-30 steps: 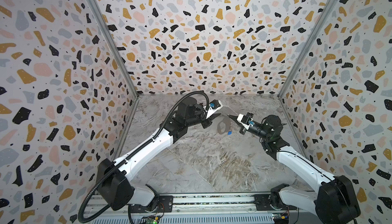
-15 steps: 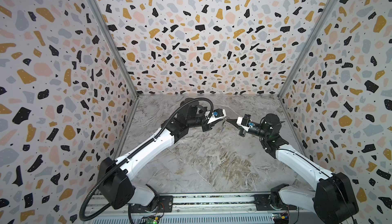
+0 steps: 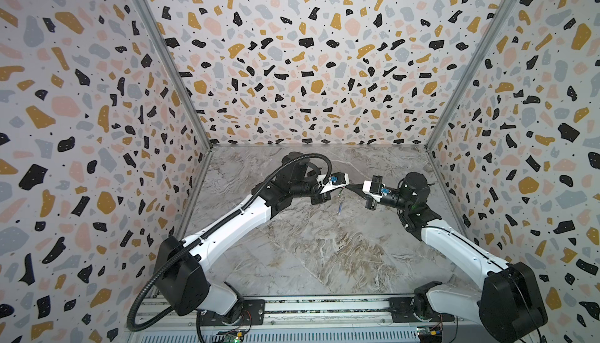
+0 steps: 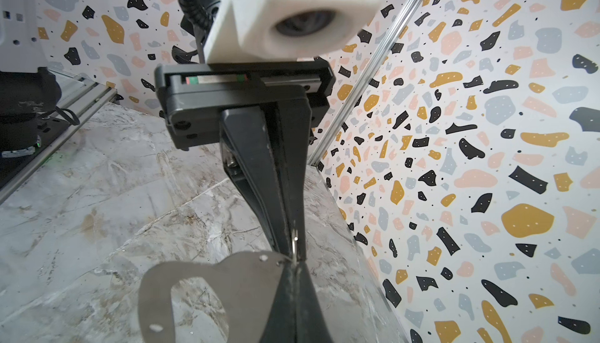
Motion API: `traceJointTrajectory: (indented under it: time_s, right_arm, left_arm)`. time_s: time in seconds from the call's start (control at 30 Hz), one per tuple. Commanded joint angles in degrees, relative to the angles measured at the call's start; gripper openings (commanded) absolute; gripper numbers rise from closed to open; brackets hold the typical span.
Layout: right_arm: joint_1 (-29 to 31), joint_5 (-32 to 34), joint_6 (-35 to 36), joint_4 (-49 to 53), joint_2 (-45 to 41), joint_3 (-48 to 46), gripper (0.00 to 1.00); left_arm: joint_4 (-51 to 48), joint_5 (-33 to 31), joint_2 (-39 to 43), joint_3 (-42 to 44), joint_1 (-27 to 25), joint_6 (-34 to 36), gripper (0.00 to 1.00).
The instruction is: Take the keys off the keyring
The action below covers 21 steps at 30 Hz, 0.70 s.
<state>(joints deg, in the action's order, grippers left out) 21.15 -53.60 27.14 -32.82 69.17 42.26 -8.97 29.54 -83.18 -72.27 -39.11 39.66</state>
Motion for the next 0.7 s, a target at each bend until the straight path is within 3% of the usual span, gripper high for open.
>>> traceJointTrajectory:
  time_s: [0.0, 0.13, 0.23, 0.67]
  right_arm:
    - [-0.05, -1.68, 0.73, 0.56, 0.05, 3.17, 0.00]
    - [-0.05, -2.25, 0.85, 1.13, 0.33, 3.53, 0.00]
    - [-0.05, -2.14, 1.17, 1.65, 0.35, 3.55, 0.00]
    - [-0.05, -2.73, 1.52, 2.46, 0.18, 3.61, 0.00]
  left_arm:
    - [0.89, 1.32, 0.41, -2.09, -0.79, 0.13, 0.10]
    - [1.17, 0.71, 0.93, -1.68, -0.86, 0.36, 0.21]
    - [0.93, 0.51, 1.31, -1.49, -0.88, 0.42, 0.23]
    - [1.11, 0.04, 2.12, -1.25, -1.23, 0.51, 0.11]
